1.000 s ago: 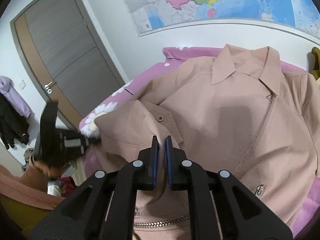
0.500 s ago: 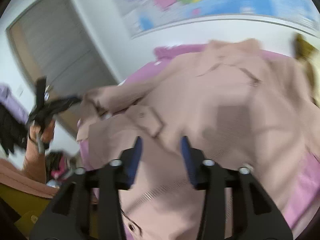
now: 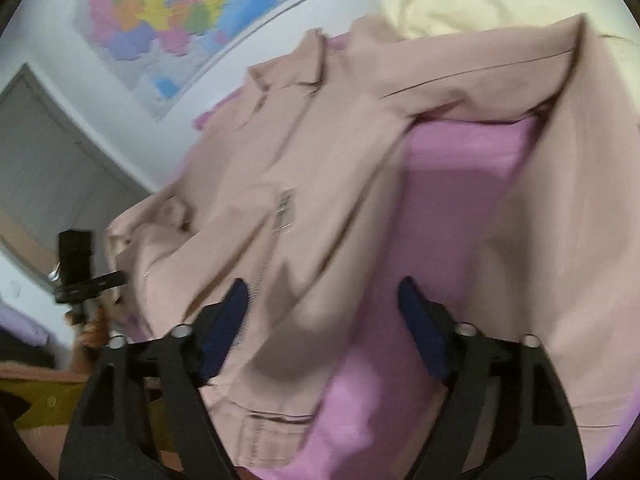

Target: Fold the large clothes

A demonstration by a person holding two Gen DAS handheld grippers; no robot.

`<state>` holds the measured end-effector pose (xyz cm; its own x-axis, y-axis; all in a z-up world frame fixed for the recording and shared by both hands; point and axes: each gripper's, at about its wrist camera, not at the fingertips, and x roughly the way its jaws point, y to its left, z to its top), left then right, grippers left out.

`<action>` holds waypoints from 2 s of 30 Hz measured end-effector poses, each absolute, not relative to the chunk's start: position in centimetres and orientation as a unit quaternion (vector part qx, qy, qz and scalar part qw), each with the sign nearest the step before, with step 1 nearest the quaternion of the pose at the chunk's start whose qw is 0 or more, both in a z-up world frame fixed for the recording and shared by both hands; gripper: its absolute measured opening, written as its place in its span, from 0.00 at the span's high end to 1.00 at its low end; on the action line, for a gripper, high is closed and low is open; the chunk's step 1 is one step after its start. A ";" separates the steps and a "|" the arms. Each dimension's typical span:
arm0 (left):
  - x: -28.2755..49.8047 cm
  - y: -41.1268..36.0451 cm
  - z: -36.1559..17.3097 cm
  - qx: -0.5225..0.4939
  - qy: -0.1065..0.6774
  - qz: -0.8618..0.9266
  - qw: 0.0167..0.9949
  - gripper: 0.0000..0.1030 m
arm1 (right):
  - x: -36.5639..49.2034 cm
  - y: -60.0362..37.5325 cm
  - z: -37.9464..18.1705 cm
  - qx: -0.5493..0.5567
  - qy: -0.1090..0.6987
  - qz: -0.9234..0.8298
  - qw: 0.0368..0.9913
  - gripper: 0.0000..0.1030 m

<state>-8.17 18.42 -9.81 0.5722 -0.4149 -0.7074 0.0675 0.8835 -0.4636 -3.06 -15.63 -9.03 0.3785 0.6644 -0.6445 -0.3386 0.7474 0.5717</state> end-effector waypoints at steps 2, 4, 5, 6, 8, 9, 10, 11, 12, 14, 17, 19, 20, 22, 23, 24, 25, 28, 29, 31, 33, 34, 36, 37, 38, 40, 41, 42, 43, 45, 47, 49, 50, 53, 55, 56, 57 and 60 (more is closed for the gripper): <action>-8.2 17.5 -9.7 -0.183 0.439 -0.144 0.868 0.77 | -3.0 -15.1 -9.2 0.187 0.470 0.329 0.797 0.96; -8.4 18.1 -9.0 -0.212 0.438 -0.166 0.858 0.94 | -3.6 -15.6 -8.3 0.211 0.457 0.348 0.791 0.97; -9.2 18.6 -8.0 -0.224 0.420 -0.173 0.862 0.95 | -4.6 -16.2 -6.8 0.221 0.434 0.373 0.790 0.97; -10.0 18.9 -7.2 -0.224 0.407 -0.173 0.869 0.95 | -5.3 -16.6 -5.9 0.219 0.423 0.380 0.793 0.97; -11.8 19.4 -5.4 -0.217 0.385 -0.175 0.880 0.95 | -7.2 -17.6 -3.3 0.204 0.397 0.394 0.804 0.97; -12.4 19.4 -4.9 -0.211 0.380 -0.177 0.883 0.94 | -8.0 -17.7 -2.5 0.192 0.393 0.395 0.808 0.97; -12.9 19.4 -4.6 -0.200 0.378 -0.175 0.887 0.91 | -8.5 -17.6 -2.1 0.169 0.397 0.391 0.813 0.97; -13.2 19.2 -4.5 -0.174 0.387 -0.161 0.891 0.78 | -8.5 -17.2 -2.3 0.147 0.411 0.379 0.816 0.95; -13.2 19.0 -4.6 -0.150 0.397 -0.139 0.895 0.71 | -8.3 -17.3 -2.8 0.131 0.432 0.364 0.815 0.91; -12.7 19.0 -5.1 -0.103 0.417 -0.079 0.900 0.54 | -7.6 -17.4 -4.1 0.101 0.470 0.316 0.818 0.81; -13.2 21.4 -3.9 -0.114 0.397 -0.041 0.910 0.44 | -6.3 -17.6 -2.8 0.075 0.459 0.273 0.842 0.66; -13.9 23.0 -2.3 -0.123 0.358 -0.018 0.926 0.36 | -5.4 -17.4 -1.1 0.070 0.423 0.277 0.860 0.51; -13.9 23.2 -1.6 -0.111 0.347 -0.002 0.931 0.34 | -5.0 -17.0 -0.5 0.063 0.411 0.278 0.866 0.48; -12.7 23.0 -0.5 -0.092 0.338 0.003 0.937 0.34 | -3.0 -15.4 0.4 0.044 0.390 0.283 0.875 0.48; -11.3 22.4 0.1 -0.085 0.339 -0.003 0.937 0.34 | -1.2 -14.0 0.6 0.035 0.384 0.280 0.879 0.48; -10.0 21.6 0.4 -0.076 0.337 -0.011 0.938 0.34 | 0.3 -13.2 0.5 0.029 0.383 0.277 0.881 0.48; -8.4 20.9 0.6 -0.066 0.337 -0.022 0.939 0.34 | 2.3 -11.7 0.3 0.021 0.385 0.277 0.880 0.48; -2.6 19.0 0.2 -0.022 0.355 -0.036 0.934 0.33 | 6.7 -9.0 -0.5 0.001 0.394 0.279 0.876 0.48; -0.2 18.4 -0.4 0.000 0.365 -0.032 0.930 0.33 | 8.7 -7.6 -1.1 -0.007 0.403 0.283 0.870 0.50; 3.7 17.4 -1.5 0.023 0.384 -0.025 0.923 0.33 | 11.7 -5.2 -2.4 -0.020 0.416 0.277 0.866 0.50; 7.9 17.5 -3.2 0.015 0.420 -0.030 0.907 0.37 | 13.6 -3.6 -3.7 -0.036 0.432 0.273 0.859 0.50; 9.6 17.5 -4.1 0.017 0.435 -0.027 0.900 0.39 | 14.7 -2.9 -4.2 -0.045 0.437 0.263 0.859 0.50; 13.2 17.3 -6.3 0.027 0.476 -0.021 0.879 0.43 | 16.9 -1.5 -5.8 -0.074 0.456 0.254 0.850 0.50; 14.2 17.3 -7.0 0.030 0.488 -0.020 0.872 0.52 | 18.2 -1.2 -6.8 -0.071 0.473 0.247 0.843 0.50; 15.5 17.2 -7.9 0.035 0.501 -0.013 0.865 0.60 | 19.2 -1.1 -7.7 -0.063 0.486 0.245 0.837 0.54; 17.2 17.3 -8.6 0.040 0.500 -0.007 0.865 0.64 | 20.4 -1.3 -8.4 -0.042 0.491 0.253 0.833 0.75; 17.6 17.3 -8.5 0.040 0.494 -0.007 0.868 0.74 | 20.7 -1.5 -8.3 -0.039 0.487 0.254 0.835 0.93; 18.1 17.4 -8.4 0.040 0.493 -0.005 0.869 0.78 | 21.0 -1.6 -8.0 -0.035 0.484 0.254 0.836 0.95; 18.5 17.6 -8.3 0.037 0.492 -0.002 0.870 0.85 | 21.2 -1.8 -7.7 -0.028 0.480 0.259 0.837 0.96; 19.5 17.9 -7.8 0.035 0.483 0.001 0.875 0.91 | 21.5 -2.0 -6.2 -0.028 0.459 0.258 0.850 0.98; 20.5 18.4 -7.0 0.039 0.470 0.019 0.882 0.95 | 21.9 -2.6 -3.9 -0.016 0.423 0.254 0.870 0.98; 21.6 19.2 -6.1 0.043 0.454 0.048 0.889 0.95 | 22.9 -3.2 -2.0 0.002 0.394 0.250 0.884 0.98; 22.0 19.6 -5.9 0.039 0.448 0.058 0.891 0.95 | 23.5 -3.3 -1.9 0.007 0.391 0.248 0.886 0.98; 23.0 21.4 -6.0 0.003 0.446 0.072 0.892 0.95 | 25.0 -2.2 -3.9 -0.032 0.412 0.226 0.882 0.95; 23.2 21.3 -6.5 -0.002 0.442 0.076 0.894 0.95 | 25.3 -2.3 -5.9 -0.060 0.447 0.204 0.869 0.87; 22.8 21.3 -6.6 0.000 0.441 0.070 0.895 0.93 | 24.9 -2.8 -5.7 -0.057 0.443 0.204 0.871 0.80; 22.3 21.2 -6.7 0.004 0.439 0.064 0.896 0.91 | 24.3 -3.7 -5.2 -0.048 0.433 0.207 0.876 0.74; 20.3 20.5 -6.2 0.015 0.426 0.043 0.903 0.71 | 20.9 -8.7 -2.3 -0.018 0.394 0.212 0.894 0.58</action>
<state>20.31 20.55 -6.23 0.6327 0.0910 -0.7690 -0.0650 0.9958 0.0643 20.87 -8.65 -2.34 0.5988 0.3661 -0.7124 -0.3937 0.9091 0.1362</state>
